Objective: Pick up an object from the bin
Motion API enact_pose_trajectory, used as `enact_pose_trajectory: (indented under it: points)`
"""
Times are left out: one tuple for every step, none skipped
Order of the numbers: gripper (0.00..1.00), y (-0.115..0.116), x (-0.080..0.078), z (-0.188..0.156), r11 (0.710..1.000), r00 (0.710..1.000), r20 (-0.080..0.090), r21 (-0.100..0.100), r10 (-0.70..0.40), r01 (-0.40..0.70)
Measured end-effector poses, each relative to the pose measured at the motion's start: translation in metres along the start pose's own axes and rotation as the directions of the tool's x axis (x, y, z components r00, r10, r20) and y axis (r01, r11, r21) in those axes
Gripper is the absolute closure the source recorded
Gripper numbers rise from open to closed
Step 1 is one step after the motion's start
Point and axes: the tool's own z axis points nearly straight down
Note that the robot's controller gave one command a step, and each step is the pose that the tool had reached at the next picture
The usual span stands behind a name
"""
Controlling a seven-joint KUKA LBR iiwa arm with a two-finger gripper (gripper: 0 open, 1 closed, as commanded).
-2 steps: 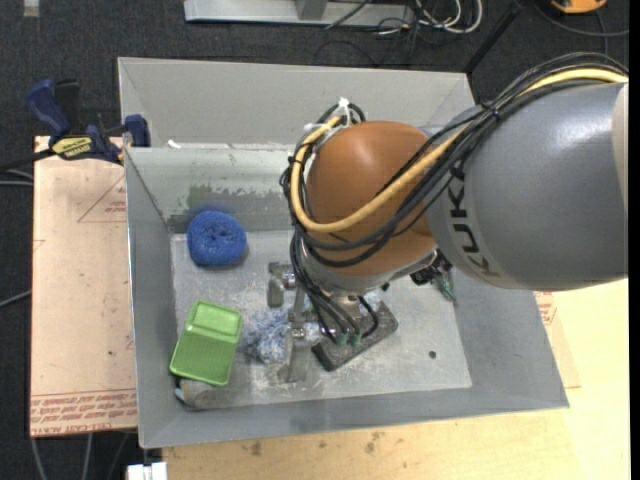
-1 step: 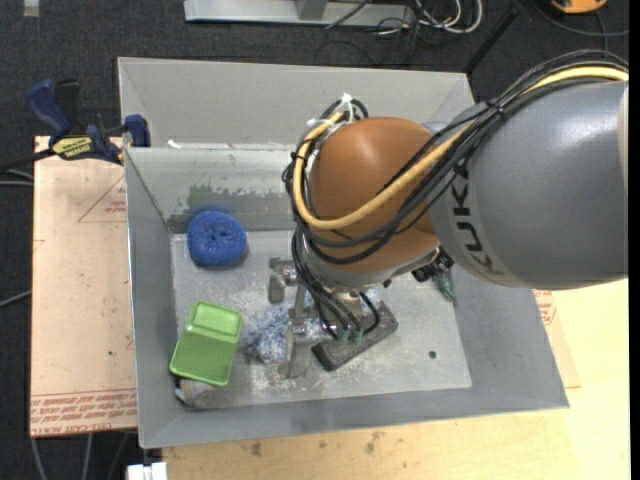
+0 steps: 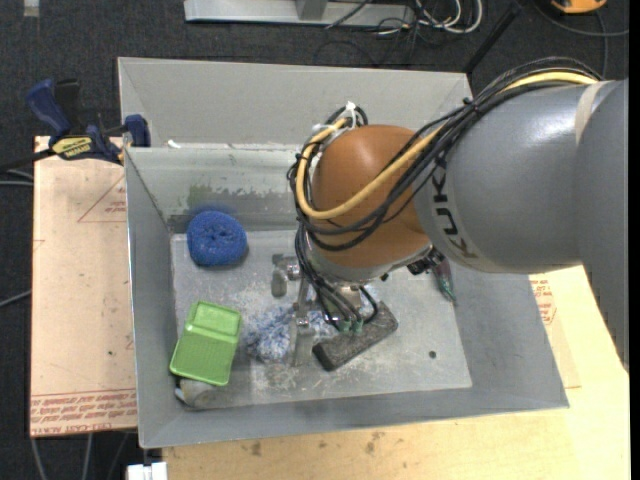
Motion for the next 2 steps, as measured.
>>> enact_pose_trajectory:
  points:
    - [0.00,-0.033,-0.005,0.040,0.997,0.997,-0.009,0.002,-0.076,0.076]
    - [1.00,-0.023,0.005,0.071,0.999,0.999,-0.009,0.002,0.035,-0.035]
